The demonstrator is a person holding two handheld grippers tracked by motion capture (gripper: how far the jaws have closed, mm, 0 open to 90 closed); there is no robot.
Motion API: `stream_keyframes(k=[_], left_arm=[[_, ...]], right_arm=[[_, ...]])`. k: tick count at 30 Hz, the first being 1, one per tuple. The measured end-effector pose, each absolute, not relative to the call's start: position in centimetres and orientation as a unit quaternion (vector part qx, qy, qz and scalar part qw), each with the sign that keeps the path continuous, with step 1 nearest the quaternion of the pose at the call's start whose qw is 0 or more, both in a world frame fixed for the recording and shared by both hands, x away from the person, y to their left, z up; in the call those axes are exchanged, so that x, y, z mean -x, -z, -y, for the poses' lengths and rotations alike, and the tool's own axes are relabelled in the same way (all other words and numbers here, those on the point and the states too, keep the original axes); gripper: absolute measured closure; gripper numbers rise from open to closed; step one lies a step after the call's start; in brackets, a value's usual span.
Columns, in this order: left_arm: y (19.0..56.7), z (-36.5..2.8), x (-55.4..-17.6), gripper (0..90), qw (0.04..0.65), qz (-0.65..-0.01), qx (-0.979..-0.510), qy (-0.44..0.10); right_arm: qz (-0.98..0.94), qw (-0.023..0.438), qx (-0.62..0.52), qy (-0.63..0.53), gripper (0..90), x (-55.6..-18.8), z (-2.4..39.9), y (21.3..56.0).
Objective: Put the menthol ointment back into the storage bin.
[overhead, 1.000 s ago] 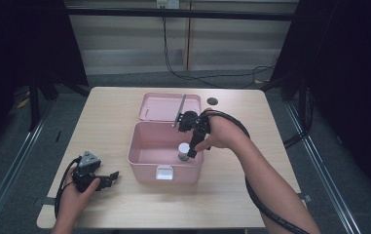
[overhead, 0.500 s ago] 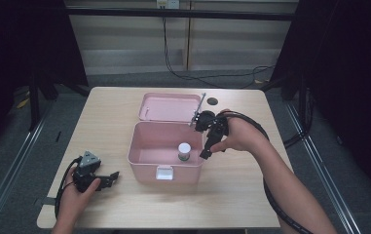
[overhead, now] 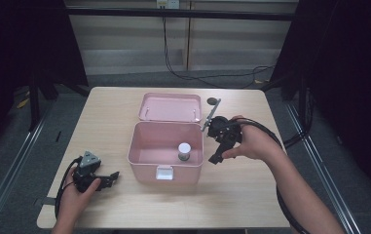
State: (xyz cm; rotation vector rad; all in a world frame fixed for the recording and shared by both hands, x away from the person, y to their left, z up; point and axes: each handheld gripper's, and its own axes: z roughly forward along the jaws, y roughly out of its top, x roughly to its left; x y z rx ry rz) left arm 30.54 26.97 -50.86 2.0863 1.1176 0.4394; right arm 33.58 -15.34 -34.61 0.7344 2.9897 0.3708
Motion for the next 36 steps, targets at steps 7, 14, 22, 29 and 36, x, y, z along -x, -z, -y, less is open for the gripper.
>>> stream_keyframes(k=[7, 14, 22, 29, 36], left_arm=[[50.8, -27.0, -30.5, 14.7, 0.355, -0.429, -0.812, -0.172], [50.8, -27.0, -30.5, 14.7, 0.355, -0.429, -0.812, -0.172], [50.9, -26.9, -30.5, 14.7, 0.356, -0.431, -0.811, -0.173], [50.9, -26.9, -30.5, 14.7, 0.354, -0.43, -0.812, -0.175], [50.9, -26.8, -30.5, 14.7, 0.354, -0.43, -0.812, -0.176]], right_arm=[[-0.964, 0.024, -0.238, -0.117, 21.6, -32.4, 17.1, 36.0], [-0.96, 0.026, -0.254, -0.116, 21.7, -31.5, 18.5, 37.4], [-0.959, 0.029, -0.259, -0.113, 21.8, -30.7, 19.7, 38.8], [-0.955, 0.03, -0.274, -0.112, 22.0, -29.9, 20.9, 40.0], [-0.951, 0.029, -0.287, -0.116, 22.0, -29.2, 22.3, 41.2]])
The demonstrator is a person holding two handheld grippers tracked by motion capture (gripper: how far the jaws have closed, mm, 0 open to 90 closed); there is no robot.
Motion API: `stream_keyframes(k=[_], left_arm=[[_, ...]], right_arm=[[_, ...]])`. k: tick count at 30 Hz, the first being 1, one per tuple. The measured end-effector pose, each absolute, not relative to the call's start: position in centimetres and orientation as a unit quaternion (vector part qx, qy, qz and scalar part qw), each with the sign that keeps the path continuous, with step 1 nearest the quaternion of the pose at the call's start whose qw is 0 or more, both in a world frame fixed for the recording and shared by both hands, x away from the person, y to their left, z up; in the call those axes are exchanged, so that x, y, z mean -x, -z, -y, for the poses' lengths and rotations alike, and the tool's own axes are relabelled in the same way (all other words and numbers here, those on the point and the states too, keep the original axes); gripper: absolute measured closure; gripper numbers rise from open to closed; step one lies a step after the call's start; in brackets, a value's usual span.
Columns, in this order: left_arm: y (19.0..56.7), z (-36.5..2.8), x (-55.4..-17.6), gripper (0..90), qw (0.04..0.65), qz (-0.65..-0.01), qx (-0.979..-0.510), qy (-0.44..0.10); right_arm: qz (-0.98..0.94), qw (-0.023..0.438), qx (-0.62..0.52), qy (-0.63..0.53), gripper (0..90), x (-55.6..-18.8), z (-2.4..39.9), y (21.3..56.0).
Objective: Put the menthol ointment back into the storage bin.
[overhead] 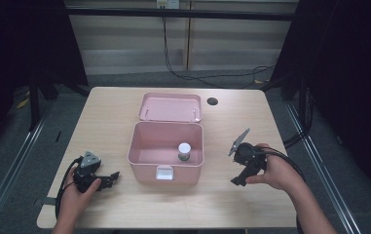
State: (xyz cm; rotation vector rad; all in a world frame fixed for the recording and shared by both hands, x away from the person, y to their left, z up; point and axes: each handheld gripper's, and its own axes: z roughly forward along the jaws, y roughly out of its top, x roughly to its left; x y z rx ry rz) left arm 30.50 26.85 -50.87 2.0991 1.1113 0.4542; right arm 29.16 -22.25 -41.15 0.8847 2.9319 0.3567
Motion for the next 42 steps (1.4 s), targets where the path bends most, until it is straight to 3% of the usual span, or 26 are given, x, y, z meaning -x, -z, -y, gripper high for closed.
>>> stream_keyframes(k=[32, 42], left_arm=[[50.9, -26.8, -30.5, 14.7, 0.354, -0.43, -0.812, -0.174], [50.9, -26.8, -30.5, 14.7, 0.354, -0.43, -0.812, -0.174]], right_arm=[[-0.913, 0.039, -0.353, -0.198, 21.9, -25.9, 27.1, 46.6], [-0.909, 0.062, -0.354, -0.213, 21.1, -25.0, 28.1, 48.2]])
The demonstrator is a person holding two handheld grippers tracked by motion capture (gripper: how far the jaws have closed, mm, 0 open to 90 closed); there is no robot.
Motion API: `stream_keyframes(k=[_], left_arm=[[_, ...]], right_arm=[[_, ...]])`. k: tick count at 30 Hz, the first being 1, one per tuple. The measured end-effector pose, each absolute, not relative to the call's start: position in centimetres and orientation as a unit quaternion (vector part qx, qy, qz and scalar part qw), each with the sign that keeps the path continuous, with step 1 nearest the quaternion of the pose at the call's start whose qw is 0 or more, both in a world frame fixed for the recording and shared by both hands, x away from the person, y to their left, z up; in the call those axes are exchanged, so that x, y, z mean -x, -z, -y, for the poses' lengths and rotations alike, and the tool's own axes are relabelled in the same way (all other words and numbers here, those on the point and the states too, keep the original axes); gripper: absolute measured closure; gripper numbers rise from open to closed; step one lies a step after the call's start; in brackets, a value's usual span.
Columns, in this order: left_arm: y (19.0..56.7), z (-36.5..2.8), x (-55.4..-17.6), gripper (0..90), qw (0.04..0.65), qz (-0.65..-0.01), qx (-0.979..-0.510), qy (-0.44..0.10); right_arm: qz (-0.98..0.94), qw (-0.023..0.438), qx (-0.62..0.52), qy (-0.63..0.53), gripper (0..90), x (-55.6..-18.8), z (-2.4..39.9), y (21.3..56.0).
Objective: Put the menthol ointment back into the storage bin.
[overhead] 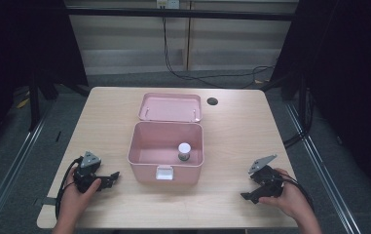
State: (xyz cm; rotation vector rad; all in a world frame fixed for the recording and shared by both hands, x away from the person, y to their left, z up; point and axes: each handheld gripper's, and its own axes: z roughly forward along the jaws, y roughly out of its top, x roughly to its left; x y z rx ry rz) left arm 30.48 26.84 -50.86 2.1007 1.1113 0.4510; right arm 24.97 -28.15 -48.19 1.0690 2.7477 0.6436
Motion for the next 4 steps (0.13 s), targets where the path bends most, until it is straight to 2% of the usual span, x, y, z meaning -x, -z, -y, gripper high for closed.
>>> stream_keyframes(k=[4], left_arm=[[50.86, -26.84, -30.48, 14.7, 0.354, -0.43, -0.812, -0.174]], right_arm=[[-0.907, 0.064, -0.354, -0.22, 21.0, -24.75, 28.39, 48.33]])
